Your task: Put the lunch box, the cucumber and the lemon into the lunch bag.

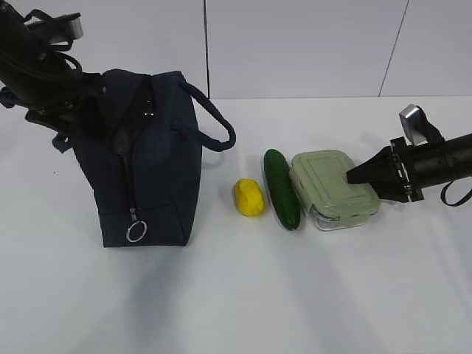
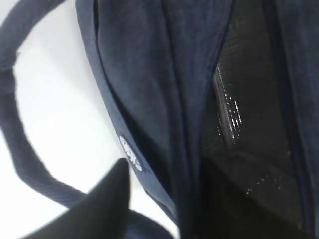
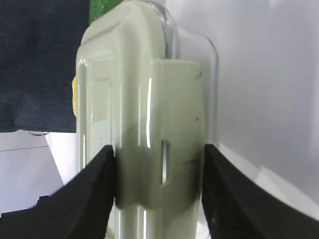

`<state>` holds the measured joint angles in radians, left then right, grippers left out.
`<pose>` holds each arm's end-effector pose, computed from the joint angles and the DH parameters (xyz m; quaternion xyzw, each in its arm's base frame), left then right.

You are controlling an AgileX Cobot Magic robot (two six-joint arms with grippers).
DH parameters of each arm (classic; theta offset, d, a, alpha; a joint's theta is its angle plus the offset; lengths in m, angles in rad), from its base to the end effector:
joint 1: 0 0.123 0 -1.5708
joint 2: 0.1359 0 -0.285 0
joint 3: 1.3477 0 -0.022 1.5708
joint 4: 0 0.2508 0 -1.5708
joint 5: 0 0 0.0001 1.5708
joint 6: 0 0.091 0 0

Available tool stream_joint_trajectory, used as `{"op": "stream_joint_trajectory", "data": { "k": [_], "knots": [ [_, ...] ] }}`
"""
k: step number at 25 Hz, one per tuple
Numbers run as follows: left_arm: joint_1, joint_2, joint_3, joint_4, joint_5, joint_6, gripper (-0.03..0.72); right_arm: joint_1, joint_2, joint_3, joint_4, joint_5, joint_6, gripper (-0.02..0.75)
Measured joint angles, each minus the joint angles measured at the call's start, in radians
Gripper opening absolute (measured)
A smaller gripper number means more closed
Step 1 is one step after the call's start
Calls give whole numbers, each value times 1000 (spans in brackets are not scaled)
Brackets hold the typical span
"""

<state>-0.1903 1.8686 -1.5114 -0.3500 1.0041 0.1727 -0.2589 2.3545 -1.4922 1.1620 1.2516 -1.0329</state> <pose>0.3830 -0.1006 0.2534 0.1062 0.9707 -0.1604 0.1441 0.4239 -0.0302 0.0915 -0.0429 0.8618 0.4880 0.1313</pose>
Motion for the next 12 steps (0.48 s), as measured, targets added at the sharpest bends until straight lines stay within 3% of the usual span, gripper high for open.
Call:
{"op": "stream_joint_trajectory", "data": {
  "k": [2, 4, 8, 12],
  "knots": [
    [0, 4, 0, 2, -9, -4, 112, 0, 0, 0, 0, 0, 0, 394],
    [0, 6, -6, 24, -13, -9, 27, 0, 0, 0, 0, 0, 0, 393],
    [18, 9, -76, 59, 29, -23, 8, 0, 0, 0, 0, 0, 2, 393],
    [39, 11, -223, 84, 120, -27, 5, 0, 0, 0, -2, 0, 2, 393]
  ]
}}
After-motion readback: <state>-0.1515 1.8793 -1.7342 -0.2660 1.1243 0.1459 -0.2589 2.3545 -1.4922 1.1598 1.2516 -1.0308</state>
